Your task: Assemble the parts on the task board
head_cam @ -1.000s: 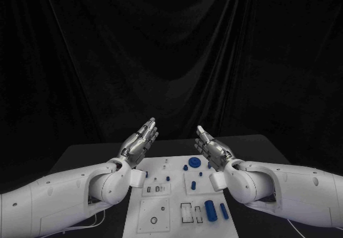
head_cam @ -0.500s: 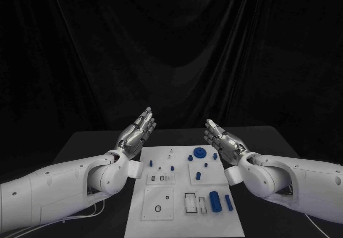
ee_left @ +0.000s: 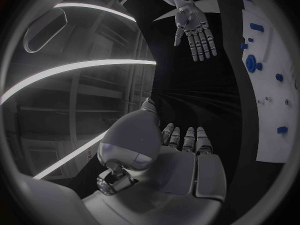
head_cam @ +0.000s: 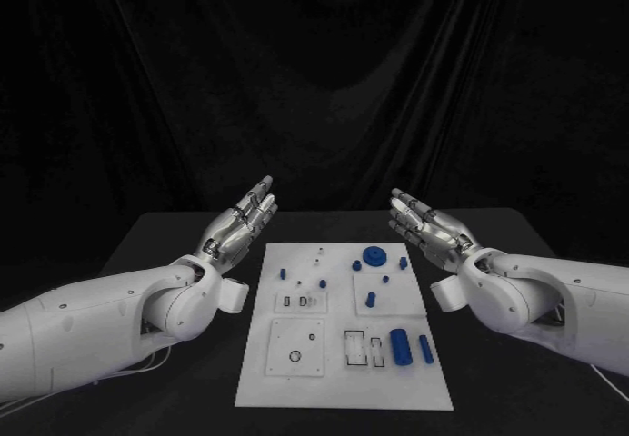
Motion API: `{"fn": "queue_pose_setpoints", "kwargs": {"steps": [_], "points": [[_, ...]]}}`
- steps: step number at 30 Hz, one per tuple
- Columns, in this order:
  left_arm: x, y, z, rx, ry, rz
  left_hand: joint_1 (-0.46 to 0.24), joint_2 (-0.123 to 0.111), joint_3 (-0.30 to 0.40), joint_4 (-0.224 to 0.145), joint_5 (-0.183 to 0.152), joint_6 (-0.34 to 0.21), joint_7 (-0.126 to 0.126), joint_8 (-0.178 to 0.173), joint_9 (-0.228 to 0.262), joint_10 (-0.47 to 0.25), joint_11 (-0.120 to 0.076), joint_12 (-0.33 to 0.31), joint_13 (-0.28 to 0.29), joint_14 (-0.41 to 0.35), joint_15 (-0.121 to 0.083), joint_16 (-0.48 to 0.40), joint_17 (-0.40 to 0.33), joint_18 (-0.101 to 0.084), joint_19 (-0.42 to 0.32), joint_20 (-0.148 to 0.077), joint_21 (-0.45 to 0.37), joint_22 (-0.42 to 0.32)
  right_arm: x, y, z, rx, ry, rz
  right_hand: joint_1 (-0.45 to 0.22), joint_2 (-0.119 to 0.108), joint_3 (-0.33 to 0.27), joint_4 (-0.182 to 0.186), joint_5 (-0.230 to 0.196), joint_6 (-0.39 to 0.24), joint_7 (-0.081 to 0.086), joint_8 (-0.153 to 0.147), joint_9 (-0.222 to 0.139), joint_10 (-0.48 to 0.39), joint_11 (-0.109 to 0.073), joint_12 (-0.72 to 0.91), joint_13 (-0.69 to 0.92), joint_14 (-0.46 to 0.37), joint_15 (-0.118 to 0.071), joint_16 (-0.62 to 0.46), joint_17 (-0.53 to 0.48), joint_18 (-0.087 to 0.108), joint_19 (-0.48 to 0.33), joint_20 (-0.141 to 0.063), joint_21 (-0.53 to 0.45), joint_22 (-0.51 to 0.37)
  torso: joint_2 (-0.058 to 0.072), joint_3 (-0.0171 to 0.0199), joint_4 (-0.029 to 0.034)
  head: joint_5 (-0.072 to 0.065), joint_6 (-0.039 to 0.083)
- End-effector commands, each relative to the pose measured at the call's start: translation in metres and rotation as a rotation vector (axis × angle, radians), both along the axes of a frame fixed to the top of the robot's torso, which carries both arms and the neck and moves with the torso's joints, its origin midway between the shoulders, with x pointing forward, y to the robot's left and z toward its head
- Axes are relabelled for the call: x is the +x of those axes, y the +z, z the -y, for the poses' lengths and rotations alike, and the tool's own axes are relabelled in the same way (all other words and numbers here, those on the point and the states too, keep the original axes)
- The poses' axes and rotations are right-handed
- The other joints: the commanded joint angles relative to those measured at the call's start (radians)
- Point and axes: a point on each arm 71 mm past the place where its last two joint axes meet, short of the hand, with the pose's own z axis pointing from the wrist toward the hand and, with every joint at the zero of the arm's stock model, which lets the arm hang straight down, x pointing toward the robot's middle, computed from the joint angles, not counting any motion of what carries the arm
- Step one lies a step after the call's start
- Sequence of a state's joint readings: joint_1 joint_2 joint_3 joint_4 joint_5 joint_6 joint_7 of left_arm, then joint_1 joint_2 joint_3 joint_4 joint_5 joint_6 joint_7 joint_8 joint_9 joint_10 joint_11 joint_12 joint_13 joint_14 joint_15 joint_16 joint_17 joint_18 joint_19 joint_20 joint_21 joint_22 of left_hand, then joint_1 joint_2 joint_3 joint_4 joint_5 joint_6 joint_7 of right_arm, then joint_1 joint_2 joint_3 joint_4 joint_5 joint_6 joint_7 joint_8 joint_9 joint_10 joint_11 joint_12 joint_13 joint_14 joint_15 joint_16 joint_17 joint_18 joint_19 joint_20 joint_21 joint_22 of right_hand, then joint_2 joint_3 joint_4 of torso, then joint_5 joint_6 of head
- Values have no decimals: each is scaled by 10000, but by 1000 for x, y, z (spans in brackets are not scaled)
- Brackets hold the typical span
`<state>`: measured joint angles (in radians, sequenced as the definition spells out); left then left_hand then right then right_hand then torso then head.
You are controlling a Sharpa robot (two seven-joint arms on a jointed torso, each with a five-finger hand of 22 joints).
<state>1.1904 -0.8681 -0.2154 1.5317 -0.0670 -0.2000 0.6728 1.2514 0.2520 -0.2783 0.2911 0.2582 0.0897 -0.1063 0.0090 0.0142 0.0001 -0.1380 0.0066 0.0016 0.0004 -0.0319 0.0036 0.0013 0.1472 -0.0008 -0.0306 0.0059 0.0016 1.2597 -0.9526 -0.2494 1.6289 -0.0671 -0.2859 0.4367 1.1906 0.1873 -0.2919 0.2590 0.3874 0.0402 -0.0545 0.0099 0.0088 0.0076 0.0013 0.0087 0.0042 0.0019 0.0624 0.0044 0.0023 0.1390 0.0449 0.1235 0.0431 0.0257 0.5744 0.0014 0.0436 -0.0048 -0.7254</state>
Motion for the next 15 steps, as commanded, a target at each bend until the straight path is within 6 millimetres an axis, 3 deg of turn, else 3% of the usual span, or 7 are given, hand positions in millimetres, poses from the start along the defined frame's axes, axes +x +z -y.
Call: {"fn": "queue_pose_setpoints", "kwargs": {"steps": [1, 4, 8, 9, 11, 13, 15], "points": [[-10, 16, 1, 504, -834, 2586, 223, 9, 68, -8, 187, 147, 81, 83, 33, -1, 94, -66, -16, -4, -1045, -36, -13, 202, 8, -53, -59, -16, 3, 15, 4, -2830, 675, 1159, 822, -73, 190, 75, 712, 418, 130, 100, 80, 261, 488, 216, 89, 508, 582, 275, 229, -157, 1716, 473, 1086, 607, 144, -18, 107, -50, -282], [-13, 17, -2, 826, -999, 2860, 539, 11, 118, -7, 513, 321, 161, 98, 49, -1, 138, -66, -16, -4, -972, -36, -13, 274, 8, 92, -59, -16, 8, 29, 8, -4507, 967, 1687, 1320, -156, 303, -159, 905, 799, 204, 148, 127, 392, 774, 278, 104, 1751, 1197, 679, 520, -217, 3401, 1020, 1811, 902, 241, -69, 161, -94, -376], [-16, 18, -4, 1026, -1120, 3019, 918, 47, 201, -4, 1084, 357, 216, 97, 50, -1, 186, -66, -16, -4, -868, -36, -13, 305, 8, 234, -59, -16, 12, 48, 13, -7138, 1340, 2839, 2068, -177, 671, -860, 1308, 1375, 564, 183, 180, 1096, 1088, 582, 217, 4065, 1289, 1033, 835, -2, 5115, 1310, 2100, 892, 416, -102, 259, -61, -523], [-17, 19, -4, 1045, -1137, 3037, 965, 48, 209, -4, 1157, 365, 222, 98, 51, -1, 185, -66, -16, -4, -853, -36, -13, 307, 8, 250, -59, -16, 12, 51, 13, -7704, 1417, 3136, 2283, -187, 1016, -1061, 792, 1911, 654, 228, 222, 2002, 1269, 792, 269, 6853, 1171, 1480, 1163, 335, 6573, 1535, 2340, 894, 444, -106, 279, -43, -554], [-18, 19, -4, 1072, -1171, 3071, 1043, 48, 221, 0, 1274, 405, 240, 103, 56, -1, 196, -66, -16, -4, -791, -36, -13, 307, 8, 311, -59, -16, 13, 59, 13, -9134, 1604, 3932, 2563, -328, 1432, -1360, -287, 3105, 860, 436, 357, 3816, 1440, 1234, 470, 9334, 826, 2157, 1513, 418, 8608, 1220, 2886, 1042, 492, -113, 322, -47, -606], [-19, 19, -4, 1081, -1185, 3086, 1102, 66, 233, 6, 1384, 341, 242, 91, 46, -1, 202, -66, -16, -4, -708, -36, -13, 308, 8, 403, -59, -16, 13, 62, 12, -10046, 1747, 4444, 2596, -414, 1556, -1454, -481, 3703, 898, 538, 419, 5237, 1491, 1643, 625, 10204, 560, 2425, 1654, 411, 9328, 963, 3094, 1109, 536, -122, 372, -77, -618], [-20, 19, -4, 1085, -1224, 3073, 1246, 64, 261, -1, 1673, 221, 249, 77, 31, -1, 221, -66, -16, -4, -610, -36, -13, 315, 8, 535, -59, -16, 14, 66, 8, -11480, 1988, 5275, 2285, -771, 1487, -1357, -1827, 6957, 1049, 1263, 858, 7608, 1474, 2171, 820, 11648, 140, 2785, 1920, 467, 10551, 586, 3400, 1212, 629, -135, 506, -155, -649]]}}
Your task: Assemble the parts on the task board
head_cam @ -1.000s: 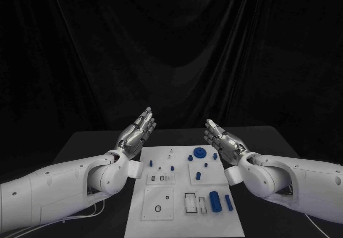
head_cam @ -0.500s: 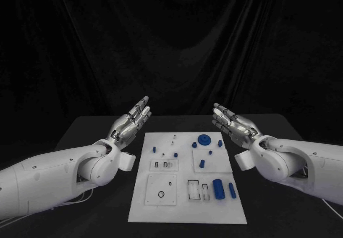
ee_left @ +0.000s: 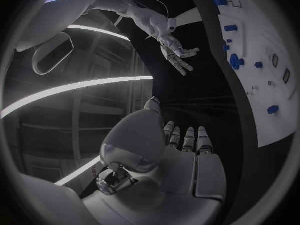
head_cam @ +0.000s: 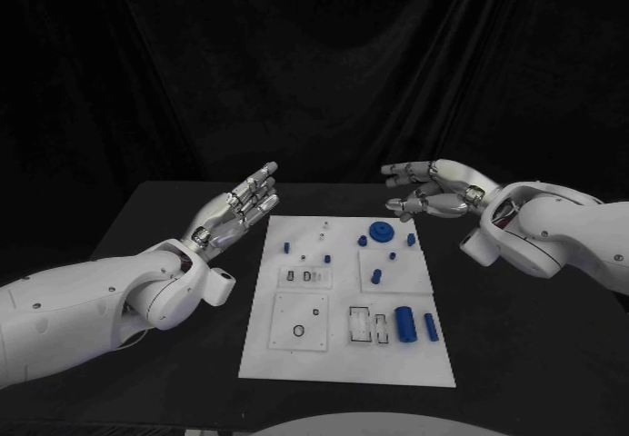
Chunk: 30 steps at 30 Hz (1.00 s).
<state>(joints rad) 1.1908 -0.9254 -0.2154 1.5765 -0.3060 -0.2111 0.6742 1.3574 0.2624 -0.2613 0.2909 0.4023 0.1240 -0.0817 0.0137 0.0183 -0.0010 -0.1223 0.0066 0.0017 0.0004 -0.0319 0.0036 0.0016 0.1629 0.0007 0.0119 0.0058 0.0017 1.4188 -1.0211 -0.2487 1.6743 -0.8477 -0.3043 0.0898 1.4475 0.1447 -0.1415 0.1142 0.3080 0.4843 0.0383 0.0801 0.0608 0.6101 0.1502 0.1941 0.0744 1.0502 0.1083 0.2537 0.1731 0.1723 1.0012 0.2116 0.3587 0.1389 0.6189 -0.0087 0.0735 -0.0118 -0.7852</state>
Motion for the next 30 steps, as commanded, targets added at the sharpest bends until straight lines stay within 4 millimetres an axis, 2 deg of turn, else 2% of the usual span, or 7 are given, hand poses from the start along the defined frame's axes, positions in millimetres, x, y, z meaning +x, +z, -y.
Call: {"fn": "queue_pose_setpoints", "kwargs": {"steps": [1, 3, 6, 11, 12, 23, 30], "points": [[-5, 13, 2, -496, -493, 1589, 243, -47, 102, -2, 288, -70, 29, 40, 0, 10, 77, -66, -17, -4, -589, -36, -16, 162, -7, 142, -58, -17, 1, 4, -6, -4950, 565, 2442, -493, -486, -85, 192, -1431, 2932, 116, 649, 405, 2165, -158, 381, 151, 1638, -467, 395, 329, 116, 1396, -430, 328, 111, 193, -35, 220, -103, -81], [-6, 13, 1, -485, -526, 1549, 316, -36, 122, 5, 342, -14, 96, 51, 9, 10, 117, -66, -17, -4, -533, -36, -16, 164, -7, 205, -58, -17, 2, 7, -12, -6211, 847, 3268, -584, -619, -81, 219, -1598, 3176, 29, 615, 443, 2738, -342, 389, 166, 2082, -651, 472, 464, 125, 1827, -607, 407, 144, 264, -31, 330, -167, -96], [-6, 12, 1, -472, -558, 1510, 421, -37, 140, 0, 442, -42, 202, 44, 3, 10, 215, -66, -17, -4, -404, -36, -16, 163, -7, 350, -58, -17, 2, 8, -20, -7371, 1132, 3932, -225, -883, 384, -96, -1538, 3584, -376, 227, 497, 3458, -777, -256, -7, 3303, -1131, 1442, 1366, 90, 3019, -1198, 953, 537, 323, -21, 378, -188, -157], [-5, 12, 2, -456, -601, 1460, 484, -24, 154, 2, 497, 20, 320, 56, 13, 10, 328, -66, -17, -4, -328, -36, -16, 165, -7, 474, -58, -17, 4, 7, -30, -8350, 1539, 4281, 460, -1024, 1226, -739, -706, 3835, -343, -115, 490, 3711, -804, -950, -95, 3647, -1308, 2603, 2288, 71, 3382, -1353, 1686, 1212, 473, -3, 562, -346, -161], [-5, 12, 3, -453, -631, 1424, 501, -15, 161, 2, 516, 58, 366, 62, 19, 10, 372, -66, -17, -4, -320, -36, -16, 166, -7, 502, -58, -17, 6, 7, -33, -8488, 1639, 4343, 636, -1034, 1461, -874, -746, 3941, -577, -117, 474, 3718, -841, -1087, -116, 3782, -1373, 2832, 2437, 56, 3431, -1375, 1905, 1391, 490, 0, 589, -388, -197], [-6, 11, 7, -487, -878, 1197, 667, 17, 209, -10, 671, 500, 688, 132, 77, 10, 656, -66, -17, -4, -351, -36, -16, 166, -7, 620, -58, -17, 15, 0, -48, -8893, 1889, 4483, 283, -1540, 2352, -850, -858, 3935, -457, -163, 190, 3753, -861, -1319, -111, 3579, -1454, 3753, 3120, 50, 2879, -1442, 3132, 2662, 610, 18, 622, -450, -185], [-5, 10, 7, -484, -919, 1153, 696, 20, 220, -14, 726, 571, 702, 145, 85, 10, 676, -66, -17, -4, -331, -36, -16, 168, -7, 609, -58, -17, 20, -9, -50, -9026, 1932, 4307, 10, -1729, 2580, -797, -1052, 3873, -388, -159, 101, 3575, -800, -1303, -103, 3681, -1442, 4089, 3312, -163, 3024, -1431, 4695, 4607, 627, 6, 614, -478, -216]]}}
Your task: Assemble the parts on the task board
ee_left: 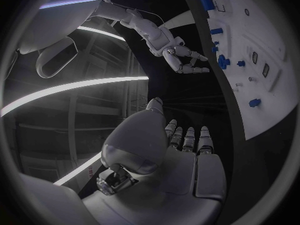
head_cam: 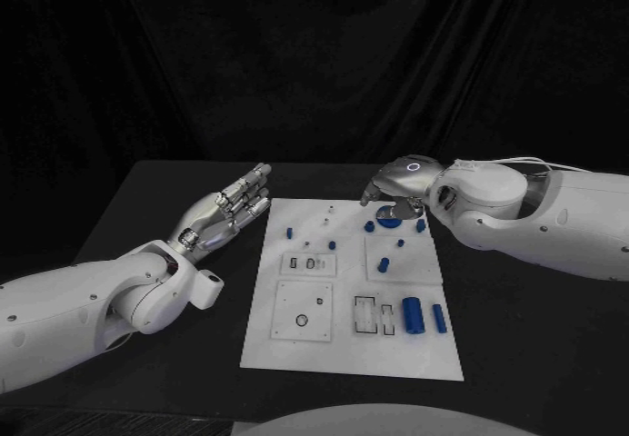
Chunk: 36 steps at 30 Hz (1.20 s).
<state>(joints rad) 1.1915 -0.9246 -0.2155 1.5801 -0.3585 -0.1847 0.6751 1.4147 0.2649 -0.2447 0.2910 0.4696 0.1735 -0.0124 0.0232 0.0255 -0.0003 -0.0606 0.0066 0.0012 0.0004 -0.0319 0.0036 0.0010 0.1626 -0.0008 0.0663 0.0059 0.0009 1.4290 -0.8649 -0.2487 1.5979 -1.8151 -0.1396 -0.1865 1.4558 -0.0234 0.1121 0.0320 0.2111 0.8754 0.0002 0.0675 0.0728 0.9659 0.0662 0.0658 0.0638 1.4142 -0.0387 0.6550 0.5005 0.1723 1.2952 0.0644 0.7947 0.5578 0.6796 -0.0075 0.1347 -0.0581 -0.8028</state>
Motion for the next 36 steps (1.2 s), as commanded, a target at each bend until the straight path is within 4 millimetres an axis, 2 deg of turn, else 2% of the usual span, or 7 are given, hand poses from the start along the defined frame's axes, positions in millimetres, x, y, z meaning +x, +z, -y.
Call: {"fn": "queue_pose_setpoints", "kwargs": {"steps": [1, 4, 7, 13, 19, 23, 36], "points": [[-2, 9, 2, -735, -419, 907, 129, -4, 57, -18, 64, 86, 15, 52, 13, 3, 63, -66, -12, -4, -334, -36, -10, 170, 8, 66, -59, -9, 2, -5, 2, -424, -174, 60, -100, -56, 54, 37, -103, -21, -16, -26, -20, 51, 43, -15, 4, 66, 28, 103, 50, -183, 114, 43, 469, 584, 20, -6, 2, -14, -41], [-2, 9, 3, -744, -394, 966, 180, -6, 76, -24, 121, 125, 19, 53, 14, 3, 55, -66, -12, -4, -427, -36, -10, 165, 8, 14, -59, -9, 2, -10, 2, -499, -163, -86, -154, -95, 76, 54, -160, -3, -13, -27, -28, 95, 34, -22, 1, 112, 27, 162, 80, -216, 152, 48, 731, 912, 22, -6, 5, -13, -60], [-1, 10, 2, -739, -327, 1046, 234, -30, 83, -14, 177, 182, -32, 51, 14, 3, -6, -66, -12, -4, -528, -36, -10, 175, 8, -258, -59, -9, 3, -14, 3, -571, -147, -205, -130, -133, 161, 9, -6, -44, -65, -38, -46, -47, 54, -55, -14, 84, 28, 195, 107, -211, 77, 48, 851, 1071, 26, -5, 18, -6, -82], [1, 9, 1, -724, -307, 1079, 238, -19, 90, -11, 226, 161, -37, 42, 10, 3, -5, -66, -12, -4, -533, -36, -10, 173, 8, -286, -59, -9, 4, -23, 6, -573, -99, -331, -253, -179, 193, 56, -261, -54, -83, -32, -49, -106, 1, -38, 0, -22, 19, 202, 130, -210, -80, 57, 950, 1254, -19, -18, 26, -13, -184], [3, 8, 2, -722, -346, 1059, 250, -2, 103, -14, 256, 159, -19, 39, 8, 3, 15, -66, -12, -4, -511, -36, -10, 173, 8, -303, -59, -9, 6, -29, 6, -427, -22, -294, -160, -128, 359, 11, -150, -20, 134, -14, -42, 68, 47, -2, 14, -62, 32, 278, 190, -235, -148, 66, 1170, 1575, -68, -32, 32, -14, -265], [3, 8, 1, -712, -351, 1042, 256, 5, 109, -16, 263, 157, -6, 37, 8, 3, 30, -66, -12, -4, -493, -36, -10, 171, 8, -307, -59, -9, 8, -34, 5, -317, 90, -250, -197, -111, 446, 49, -101, 77, 206, 3, -30, 182, 58, -3, 12, -38, 45, 398, 266, -284, -106, 75, 1471, 1974, -92, -35, 35, -4, -323], [4, 7, 0, -688, -394, 959, 312, 21, 148, -41, 307, 156, 52, 34, 7, 3, 93, -66, -12, -4, -429, -36, -10, 160, 8, -268, -59, -9, 16, -47, -3, -98, 313, -127, -331, -33, 658, 194, 1, 169, 290, -15, -29, 309, 129, -19, 5, -69, 85, 662, 453, -331, -126, 111, 1827, 2462, -134, -38, 52, 28, -423]]}}
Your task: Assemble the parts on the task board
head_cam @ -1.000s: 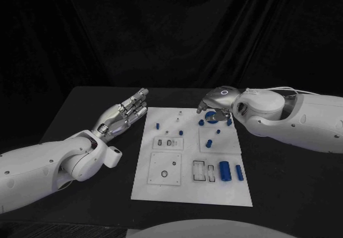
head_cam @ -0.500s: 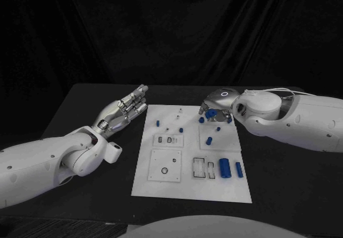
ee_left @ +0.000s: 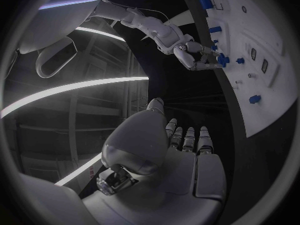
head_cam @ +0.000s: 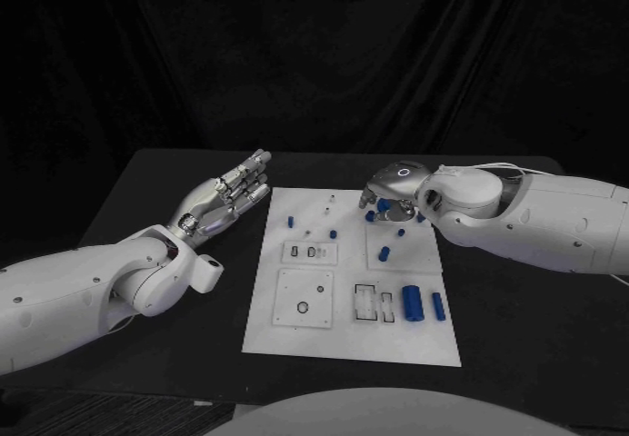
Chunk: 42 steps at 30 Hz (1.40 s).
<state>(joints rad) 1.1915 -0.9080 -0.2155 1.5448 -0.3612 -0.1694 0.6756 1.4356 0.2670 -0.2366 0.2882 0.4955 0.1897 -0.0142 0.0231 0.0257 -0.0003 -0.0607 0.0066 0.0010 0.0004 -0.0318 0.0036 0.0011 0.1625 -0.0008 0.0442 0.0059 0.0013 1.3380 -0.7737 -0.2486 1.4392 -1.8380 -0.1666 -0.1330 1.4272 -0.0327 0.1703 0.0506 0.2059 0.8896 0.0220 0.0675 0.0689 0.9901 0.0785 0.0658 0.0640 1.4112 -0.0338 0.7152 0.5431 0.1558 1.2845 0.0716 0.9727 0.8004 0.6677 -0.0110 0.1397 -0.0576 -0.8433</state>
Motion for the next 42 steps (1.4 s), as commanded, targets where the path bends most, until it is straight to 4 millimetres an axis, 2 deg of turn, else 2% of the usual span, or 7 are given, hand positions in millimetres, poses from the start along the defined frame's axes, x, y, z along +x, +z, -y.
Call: {"fn": "queue_pose_setpoints", "kwargs": {"steps": [1, 11, 17, 30, 36, 39, 42], "points": [[-2, 10, 2, -778, -402, 944, 103, 0, 67, -13, 49, -6, 70, 34, 6, 3, 93, -66, -10, -4, -429, -36, -11, 162, 8, -47, -59, -13, 1, 1, -2, 235, 242, 326, -44, 61, 81, 9, 54, 28, 73, -15, 9, 68, 8, -19, 2, -40, 36, 66, 34, -167, -20, 39, 51, 41, -16, -2, 3, 23, -23], [-2, 9, 2, -787, -447, 906, 176, 13, 124, -25, 63, 28, 149, 40, 12, 3, 188, -66, -10, -4, -291, -36, -11, 158, 8, 130, -59, -13, 5, -5, -3, 208, 223, 313, -45, 69, 214, 36, 34, 88, 73, -4, 16, 151, 6, -11, 4, -100, 46, 131, 75, -165, -81, 54, 114, 148, -43, -23, -3, -9, -64], [-2, 9, 2, -770, -459, 860, 207, 13, 156, -29, 78, 23, 183, 39, 11, 3, 232, -66, -10, -4, -202, -36, -11, 162, 8, 262, -59, -13, 7, -8, -2, 147, 165, 279, -95, 9, 260, 71, -11, 154, 79, 4, 27, 188, 8, -16, 2, -140, 48, 160, 89, -161, -126, 60, 143, 208, -61, -8, 6, -12, -100], [-1, 8, 2, -745, -516, 774, 240, 33, 211, -28, 84, 19, 218, 38, 11, 3, 280, -66, -10, -4, -57, -36, -11, 167, 8, 491, -59, -13, 7, -14, 0, 102, 119, 165, -203, -42, 301, 154, -40, 193, 94, -2, 30, 313, 6, 9, 13, -183, 56, 196, 107, -161, -175, 71, 182, 293, -85, -25, 10, -6, -162], [0, 7, 3, -728, -546, 728, 254, 44, 237, -31, 90, 9, 231, 37, 10, 3, 298, -66, -10, -4, 11, -36, -11, 169, 8, 578, -59, -13, 8, -17, 1, 56, 69, 116, -227, -78, 435, 205, -12, 321, 195, 17, 46, 558, -2, 44, 18, -225, 58, 246, 136, -159, -229, 78, 229, 402, -90, -25, 9, -10, -177], [0, 7, 3, -720, -556, 710, 261, 53, 252, -32, 94, 8, 237, 37, 10, 3, 305, -66, -10, -4, 42, -36, -11, 170, 8, 610, -59, -13, 8, -18, 2, 39, 46, 84, -170, -118, 627, 205, 81, 536, 340, 63, 75, 680, -48, 18, 1, -258, 34, 278, 155, -152, -279, 70, 252, 479, -92, -26, 12, 0, -192], [0, 7, 3, -713, -561, 695, 272, 65, 273, -35, 96, 11, 248, 38, 11, 3, 319, -66, -10, -4, 80, -36, -11, 171, 8, 650, -59, -13, 7, -20, 2, 32, 40, 52, -127, -193, 874, 217, 135, 769, 573, 87, 95, 730, -146, -16, -11, -299, -17, 296, 166, -137, -351, 35, 244, 537, -94, -26, 7, 12, -214]]}}
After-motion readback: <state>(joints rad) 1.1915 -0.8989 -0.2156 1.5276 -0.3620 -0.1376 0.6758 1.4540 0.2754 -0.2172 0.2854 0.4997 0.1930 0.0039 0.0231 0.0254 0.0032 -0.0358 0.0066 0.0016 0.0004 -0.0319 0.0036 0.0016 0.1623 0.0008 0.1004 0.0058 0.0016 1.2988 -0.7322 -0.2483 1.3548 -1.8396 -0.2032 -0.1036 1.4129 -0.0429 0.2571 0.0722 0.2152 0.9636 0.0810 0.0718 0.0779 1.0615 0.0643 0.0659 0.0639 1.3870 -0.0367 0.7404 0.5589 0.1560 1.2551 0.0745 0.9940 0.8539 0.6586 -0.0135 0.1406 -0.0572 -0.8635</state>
